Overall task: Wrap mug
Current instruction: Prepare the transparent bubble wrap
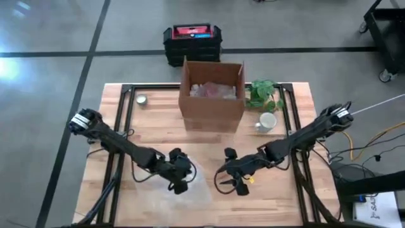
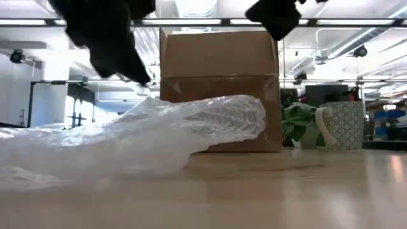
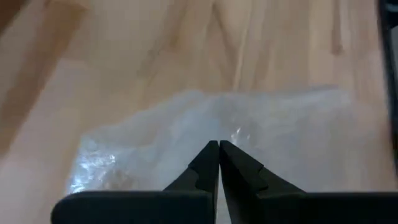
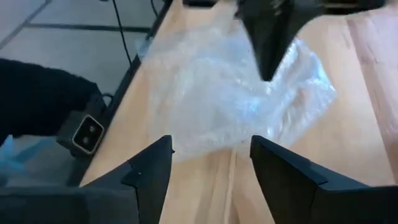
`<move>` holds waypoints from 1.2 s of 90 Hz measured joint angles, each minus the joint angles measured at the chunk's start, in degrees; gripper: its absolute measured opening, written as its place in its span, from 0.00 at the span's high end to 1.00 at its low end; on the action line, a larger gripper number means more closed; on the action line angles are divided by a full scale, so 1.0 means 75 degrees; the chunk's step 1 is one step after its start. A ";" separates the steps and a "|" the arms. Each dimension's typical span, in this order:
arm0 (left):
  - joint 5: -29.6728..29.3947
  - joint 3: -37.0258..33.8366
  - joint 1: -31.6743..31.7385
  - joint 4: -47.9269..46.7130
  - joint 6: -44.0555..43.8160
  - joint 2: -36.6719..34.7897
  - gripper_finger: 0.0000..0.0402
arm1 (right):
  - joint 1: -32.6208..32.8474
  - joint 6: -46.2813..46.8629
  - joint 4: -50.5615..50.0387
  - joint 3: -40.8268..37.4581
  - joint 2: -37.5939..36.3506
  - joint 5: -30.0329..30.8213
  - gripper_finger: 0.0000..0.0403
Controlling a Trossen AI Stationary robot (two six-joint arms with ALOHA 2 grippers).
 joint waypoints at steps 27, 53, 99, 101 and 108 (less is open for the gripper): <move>0.0028 -0.0078 -0.0566 -0.1459 -0.1191 -0.0533 1.00 | 0.0038 0.0085 0.0074 0.0874 0.1708 -0.0027 0.50; -0.0043 -0.0107 -0.1910 -0.2225 -0.2760 -0.0474 1.00 | 0.0168 -0.1477 -0.0430 0.2256 0.2525 -0.0018 0.50; -0.0757 -0.0107 -0.2258 -0.2031 -0.3020 -0.0299 1.00 | 0.0705 -0.3091 -0.0266 0.3123 0.4370 0.1266 0.56; -0.0776 -0.0109 -0.2258 -0.2005 -0.3012 -0.0299 1.00 | 0.0705 -0.3147 -0.0295 0.3161 0.4447 0.1476 0.57; -0.0786 -0.0110 -0.2258 -0.1843 -0.2872 -0.0299 1.00 | 0.0701 -0.3476 -0.0323 0.3353 0.4695 0.1867 0.58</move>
